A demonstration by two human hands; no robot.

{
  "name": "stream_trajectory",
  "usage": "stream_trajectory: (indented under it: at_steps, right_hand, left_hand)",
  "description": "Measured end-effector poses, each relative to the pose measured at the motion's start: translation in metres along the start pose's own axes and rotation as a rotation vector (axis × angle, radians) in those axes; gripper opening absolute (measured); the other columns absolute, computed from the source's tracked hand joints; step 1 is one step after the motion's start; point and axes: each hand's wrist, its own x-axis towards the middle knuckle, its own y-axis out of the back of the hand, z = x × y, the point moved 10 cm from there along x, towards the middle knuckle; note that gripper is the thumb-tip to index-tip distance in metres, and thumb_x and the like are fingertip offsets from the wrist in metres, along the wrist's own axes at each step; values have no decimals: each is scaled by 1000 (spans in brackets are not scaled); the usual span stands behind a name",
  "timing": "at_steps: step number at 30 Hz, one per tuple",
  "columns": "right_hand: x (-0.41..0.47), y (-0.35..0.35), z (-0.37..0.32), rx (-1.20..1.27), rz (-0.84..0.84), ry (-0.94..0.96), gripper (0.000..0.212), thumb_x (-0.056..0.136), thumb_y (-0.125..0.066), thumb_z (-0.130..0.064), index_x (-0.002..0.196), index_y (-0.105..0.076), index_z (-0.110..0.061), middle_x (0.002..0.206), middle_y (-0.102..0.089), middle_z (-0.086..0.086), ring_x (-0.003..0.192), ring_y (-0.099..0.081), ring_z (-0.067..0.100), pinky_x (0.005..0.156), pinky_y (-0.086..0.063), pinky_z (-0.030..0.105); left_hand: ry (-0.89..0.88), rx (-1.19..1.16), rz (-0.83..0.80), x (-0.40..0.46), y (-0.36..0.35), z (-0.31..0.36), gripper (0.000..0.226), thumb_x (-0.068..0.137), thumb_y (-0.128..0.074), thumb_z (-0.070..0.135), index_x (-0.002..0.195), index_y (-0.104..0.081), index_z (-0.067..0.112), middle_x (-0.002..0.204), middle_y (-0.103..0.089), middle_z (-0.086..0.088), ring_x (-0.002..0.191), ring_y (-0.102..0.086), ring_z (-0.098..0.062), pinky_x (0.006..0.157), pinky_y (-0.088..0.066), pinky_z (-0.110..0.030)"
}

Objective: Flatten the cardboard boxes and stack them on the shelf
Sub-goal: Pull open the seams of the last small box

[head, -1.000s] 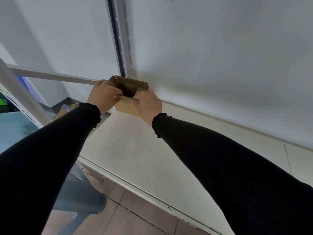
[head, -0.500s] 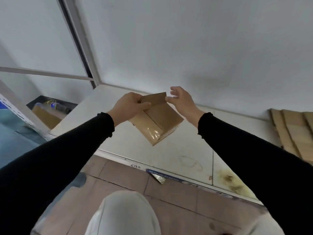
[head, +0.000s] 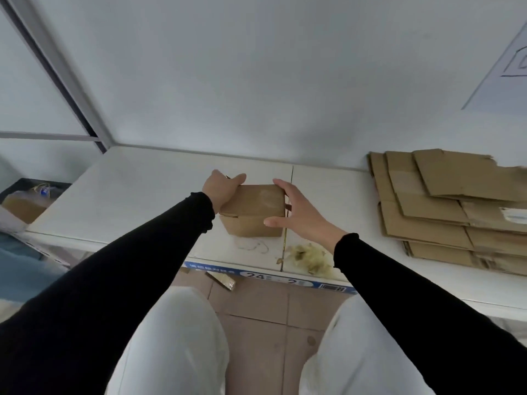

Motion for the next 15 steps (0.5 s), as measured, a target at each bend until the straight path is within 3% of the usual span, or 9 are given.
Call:
stream_trajectory:
  at_steps: [2,3,5,7,10,12,15]
  right_hand:
    - [10,3,3,32,-24,-42,107,75,-86,-46,159,-21,-36,159,-29,-13,145,-33,10,121,-32,40]
    - [15,5,4,35,-38,-59,107,77,-85,-44,160,-19,-36,162,-26,-12,147,-30,11,122,-29,36]
    - [21,9,6,26,-53,-81,104,84,-82,-38,162,-14,-31,166,-21,-8,151,-25,12,118,-24,27]
    - [25,12,4,-8,-56,-81,104,87,-79,-36,163,-10,-25,166,-20,-4,152,-22,14,118,-22,26]
    - [31,16,0,-112,-40,-71,98,90,-73,-45,163,-12,-19,167,-17,0,153,-14,19,123,-18,34]
    - [35,25,-10,-194,38,-16,82,95,-64,-50,161,-25,-21,165,-23,0,152,-14,20,124,-17,40]
    - [42,31,-36,-378,160,177,43,100,-59,-30,142,-55,-24,142,-50,-3,133,-34,20,113,-33,40]
  left_hand:
    - [-250,297,144,-5,12,27,63,91,-63,54,136,-51,12,140,-48,-9,125,-49,-29,101,-44,-43]
    - [-420,452,168,-14,9,44,58,93,-61,53,140,-53,19,151,-42,-6,139,-37,-29,114,-32,-46]
    - [-618,604,36,-30,-13,58,53,96,-56,54,143,-55,29,158,-39,3,151,-21,-21,124,-7,-47]
    - [-601,617,-118,-33,-30,47,66,95,-55,60,152,-42,29,160,-36,5,151,-19,-17,125,-3,-45]
    - [-569,521,-184,-35,-33,37,81,91,-65,55,158,-31,26,163,-30,5,151,-17,-17,124,-9,-40]
    - [-565,448,-183,-34,-31,37,84,87,-73,49,157,-34,24,161,-34,4,149,-20,-18,120,-14,-35]
    - [-519,326,-187,-28,-28,35,97,78,-83,46,157,-30,30,152,-45,3,140,-30,-20,115,-27,-37]
